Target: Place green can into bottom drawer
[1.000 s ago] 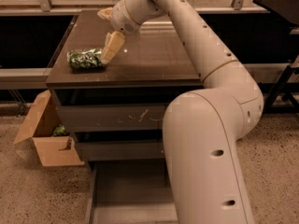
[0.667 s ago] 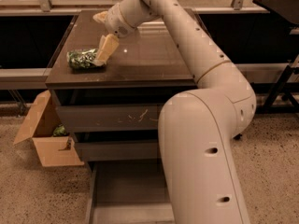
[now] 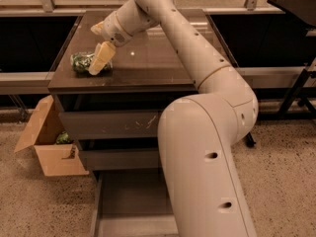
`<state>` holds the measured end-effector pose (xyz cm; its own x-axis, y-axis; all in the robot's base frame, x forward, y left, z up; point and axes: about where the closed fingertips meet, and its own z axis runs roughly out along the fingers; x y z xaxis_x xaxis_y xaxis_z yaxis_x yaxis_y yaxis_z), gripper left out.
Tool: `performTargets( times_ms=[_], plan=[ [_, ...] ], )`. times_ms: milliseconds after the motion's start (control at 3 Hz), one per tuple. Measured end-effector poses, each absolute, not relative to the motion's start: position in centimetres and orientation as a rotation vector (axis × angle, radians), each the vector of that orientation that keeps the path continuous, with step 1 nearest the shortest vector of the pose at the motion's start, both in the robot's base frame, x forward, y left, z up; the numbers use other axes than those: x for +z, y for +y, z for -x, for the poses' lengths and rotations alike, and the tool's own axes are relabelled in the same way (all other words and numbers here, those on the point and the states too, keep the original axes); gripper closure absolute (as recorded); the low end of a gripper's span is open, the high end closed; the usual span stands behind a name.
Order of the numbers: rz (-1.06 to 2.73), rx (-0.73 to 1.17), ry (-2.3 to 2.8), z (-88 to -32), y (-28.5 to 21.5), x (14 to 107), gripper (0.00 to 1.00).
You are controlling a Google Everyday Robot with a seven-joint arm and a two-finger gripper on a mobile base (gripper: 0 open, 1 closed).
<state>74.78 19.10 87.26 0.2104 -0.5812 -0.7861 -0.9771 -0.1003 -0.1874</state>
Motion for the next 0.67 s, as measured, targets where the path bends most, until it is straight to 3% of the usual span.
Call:
performTargets(
  times_ms=[667],
  plan=[
    [1.796,0.763,1.613,-73.16,19.39,85.35,0.00]
  ],
)
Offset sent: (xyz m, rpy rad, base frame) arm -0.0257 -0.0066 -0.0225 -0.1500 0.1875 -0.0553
